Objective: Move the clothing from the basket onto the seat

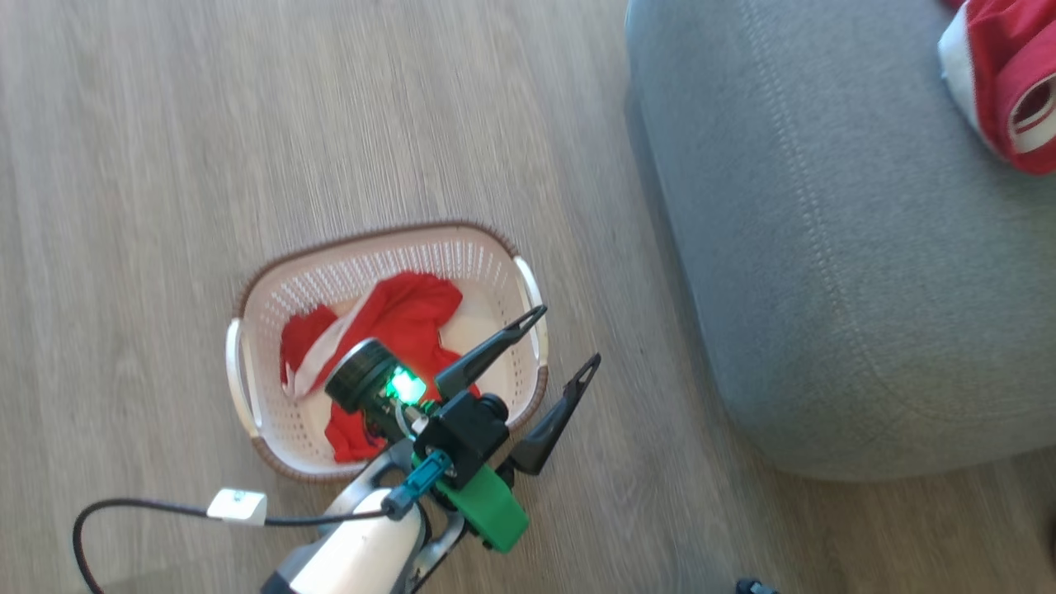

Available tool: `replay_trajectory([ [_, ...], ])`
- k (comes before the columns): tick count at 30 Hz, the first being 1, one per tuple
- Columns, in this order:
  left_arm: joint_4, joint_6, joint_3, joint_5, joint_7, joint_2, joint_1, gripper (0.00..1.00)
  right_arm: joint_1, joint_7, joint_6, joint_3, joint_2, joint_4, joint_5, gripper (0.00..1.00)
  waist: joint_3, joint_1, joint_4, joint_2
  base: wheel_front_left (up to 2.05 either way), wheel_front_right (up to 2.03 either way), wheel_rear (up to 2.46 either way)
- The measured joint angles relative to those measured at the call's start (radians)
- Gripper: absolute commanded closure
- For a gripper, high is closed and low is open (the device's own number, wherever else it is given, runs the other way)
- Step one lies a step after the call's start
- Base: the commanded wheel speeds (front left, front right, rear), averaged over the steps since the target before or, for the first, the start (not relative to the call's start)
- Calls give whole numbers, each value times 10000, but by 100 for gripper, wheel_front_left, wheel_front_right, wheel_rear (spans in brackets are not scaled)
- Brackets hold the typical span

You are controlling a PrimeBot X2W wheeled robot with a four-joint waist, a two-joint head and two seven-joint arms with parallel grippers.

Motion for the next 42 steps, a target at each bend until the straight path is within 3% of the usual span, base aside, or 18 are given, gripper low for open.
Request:
replay_trajectory([
  [6,92,-13,278,-6,0,-136,514,0,-101,-1258,0,918,102,21,324,0,-895,0,-84,0,0,0,0],
  [11,109,-58,761,-138,0,-309,969,0,-190,-2865,0,2240,736,21,911,0,-1630,0,-145,0,0,0,0],
  [15,105,-90,1258,-267,0,-454,1349,0,-156,-4182,0,3141,1141,59,2111,0,-2179,0,-100,0,0,0,0],
  [18,81,-88,1687,-378,0,-616,1552,0,-45,-4397,0,4115,1423,-138,3032,0,-2503,0,39,0,0,0,0],
  [23,63,-88,2230,-339,0,-640,1724,0,1854,-4412,0,6750,2522,-3593,6146,0,-2861,-1,368,0,0,0,0],
  [26,29,8,2571,-341,0,-694,1732,0,3985,-4412,0,8422,2142,-5868,8147,0,-3047,0,599,0,0,0,0],
  [27,29,8,2571,-341,0,-694,1732,0,3985,-4412,0,8422,2142,-5868,8147,0,-3047,0,599,0,0,0,0],
  [28,13,81,2784,-341,0,-704,1742,0,5298,-4412,0,8945,1569,-7039,9093,0,-3130,0,782,0,0,0,0],
  [33,-125,288,3080,-401,0,-727,1781,0,6869,-4412,0,9357,989,-8736,10019,0,-3259,0,1155,0,0,0,0],
  [42,-234,953,3716,-575,0,-748,2161,0,8700,-4414,0,9453,1641,-10372,9938,0,-3498,0,1826,0,0,0,0],
])
